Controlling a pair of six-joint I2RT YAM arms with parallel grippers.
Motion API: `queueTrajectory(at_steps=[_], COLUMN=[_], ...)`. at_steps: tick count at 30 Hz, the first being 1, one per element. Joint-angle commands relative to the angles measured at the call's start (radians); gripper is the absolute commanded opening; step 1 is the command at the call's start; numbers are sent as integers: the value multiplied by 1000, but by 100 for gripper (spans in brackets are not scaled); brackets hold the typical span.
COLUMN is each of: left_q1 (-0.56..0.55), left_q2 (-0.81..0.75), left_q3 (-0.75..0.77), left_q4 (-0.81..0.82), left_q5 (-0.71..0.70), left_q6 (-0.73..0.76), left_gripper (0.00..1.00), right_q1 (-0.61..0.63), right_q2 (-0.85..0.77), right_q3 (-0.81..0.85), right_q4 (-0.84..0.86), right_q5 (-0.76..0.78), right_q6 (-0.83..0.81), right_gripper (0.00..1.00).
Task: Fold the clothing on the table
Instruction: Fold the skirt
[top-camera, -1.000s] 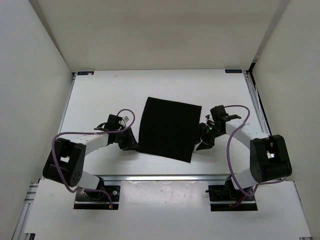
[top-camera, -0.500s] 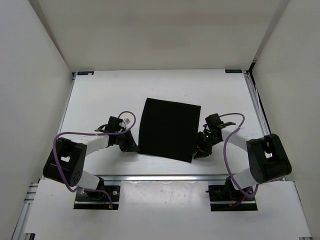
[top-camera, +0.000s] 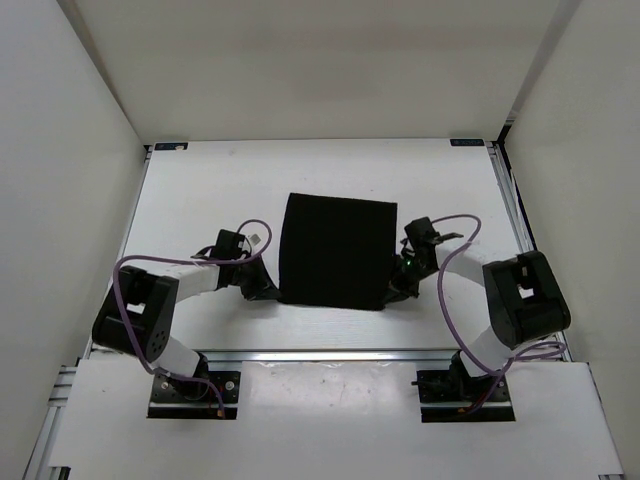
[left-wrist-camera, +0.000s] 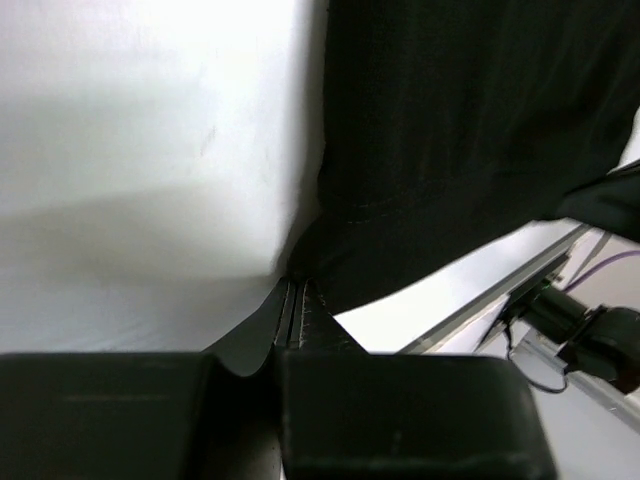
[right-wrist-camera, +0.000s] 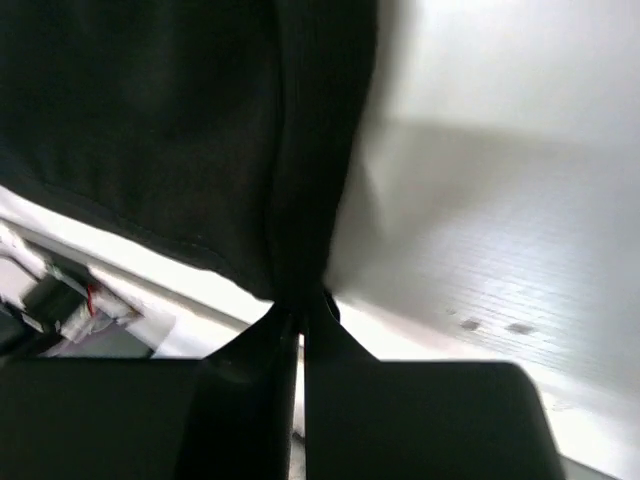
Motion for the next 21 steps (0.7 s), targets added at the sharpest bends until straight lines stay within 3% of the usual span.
queueTrajectory(at_steps=[1, 5, 9, 14, 21], left_q1=[27, 32, 32, 29, 22], left_q2=[47, 88, 56, -132, -384], left_q3=[79, 226, 226, 61, -108], left_q4=[37, 19, 6, -36, -214], left_q5=[-25, -11, 32, 143, 259], left_q6=[11, 14, 8, -17, -23], left_gripper=[0, 0, 0, 0, 0], right_q1=[-70, -158, -155, -75, 58], right_q2=[23, 39, 13, -108, -422], right_q3=[155, 276, 269, 136, -62], right_q4=[-29, -66, -89, -188, -365], right_q5=[97, 113, 57, -44, -182], right_q6=[-92, -138, -152, -153, -45], right_gripper=[1, 0, 0, 0, 0])
